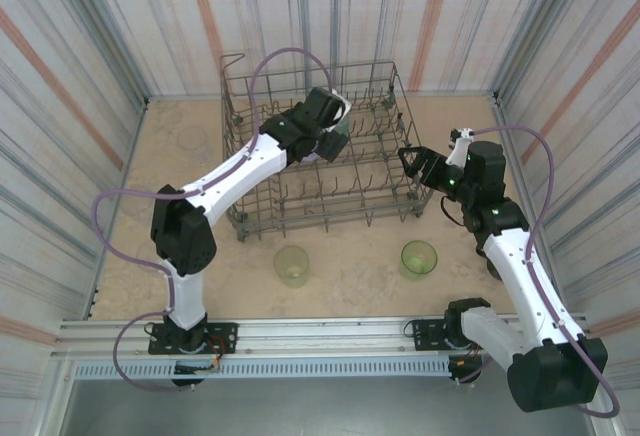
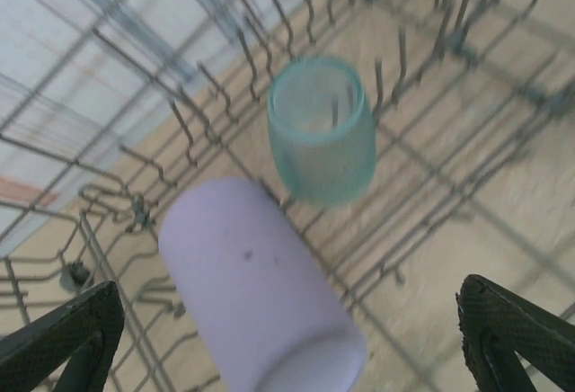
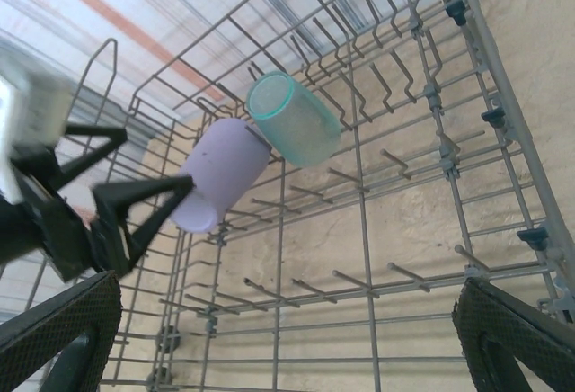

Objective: Load the cups into the dish rack

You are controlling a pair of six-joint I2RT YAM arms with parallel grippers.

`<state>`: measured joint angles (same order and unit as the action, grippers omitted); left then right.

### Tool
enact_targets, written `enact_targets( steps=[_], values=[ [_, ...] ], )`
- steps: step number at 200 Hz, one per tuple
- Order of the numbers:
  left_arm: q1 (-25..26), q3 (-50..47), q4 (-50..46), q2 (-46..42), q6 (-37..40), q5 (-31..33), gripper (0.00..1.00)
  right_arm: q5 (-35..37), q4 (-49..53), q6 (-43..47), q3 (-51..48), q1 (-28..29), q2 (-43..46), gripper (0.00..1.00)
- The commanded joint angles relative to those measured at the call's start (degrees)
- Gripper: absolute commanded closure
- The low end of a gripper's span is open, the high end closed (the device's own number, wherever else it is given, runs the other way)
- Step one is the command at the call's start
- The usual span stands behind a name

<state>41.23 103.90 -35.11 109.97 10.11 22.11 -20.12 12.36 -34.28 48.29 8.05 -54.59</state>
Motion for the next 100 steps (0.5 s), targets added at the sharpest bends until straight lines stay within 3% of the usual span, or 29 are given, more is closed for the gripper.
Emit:
enact_targets(
  steps=[1, 100],
  values=[
    [-0.27, -2.59, -3.90, -1.97, 3.61, 2.37, 0.01, 0.87, 1.30, -1.31, -0.30, 0.72, 1.41, 0.01],
    [-0.19, -9.24, -0.81, -0.88, 5.85, 7.18, 0.01, 2.15, 2.18, -1.66, -0.13, 1.94, 2.00, 0.01]
  ],
)
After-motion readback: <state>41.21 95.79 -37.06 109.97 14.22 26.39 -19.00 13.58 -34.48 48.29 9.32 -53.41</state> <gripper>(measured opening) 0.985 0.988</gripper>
